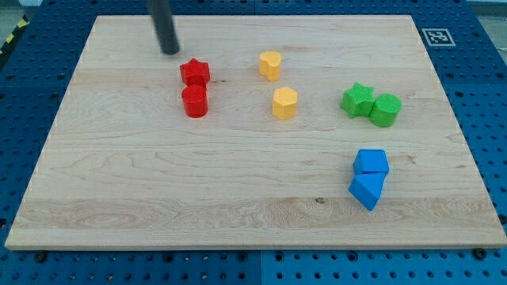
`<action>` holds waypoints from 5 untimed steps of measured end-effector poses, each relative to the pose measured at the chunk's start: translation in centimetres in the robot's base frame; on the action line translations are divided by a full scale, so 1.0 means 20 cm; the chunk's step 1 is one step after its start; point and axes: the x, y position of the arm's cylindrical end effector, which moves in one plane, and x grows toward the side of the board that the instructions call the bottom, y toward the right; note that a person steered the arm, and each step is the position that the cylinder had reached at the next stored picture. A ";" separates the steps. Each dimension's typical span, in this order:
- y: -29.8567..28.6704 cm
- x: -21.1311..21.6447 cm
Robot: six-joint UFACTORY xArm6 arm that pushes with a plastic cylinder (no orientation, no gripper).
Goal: Move your arm to the right of the blue blocks
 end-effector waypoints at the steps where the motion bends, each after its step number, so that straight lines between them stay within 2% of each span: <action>1: 0.37 -0.08; 2: 0.76 -0.04; 3: 1.11 0.14; 5: 1.78 0.64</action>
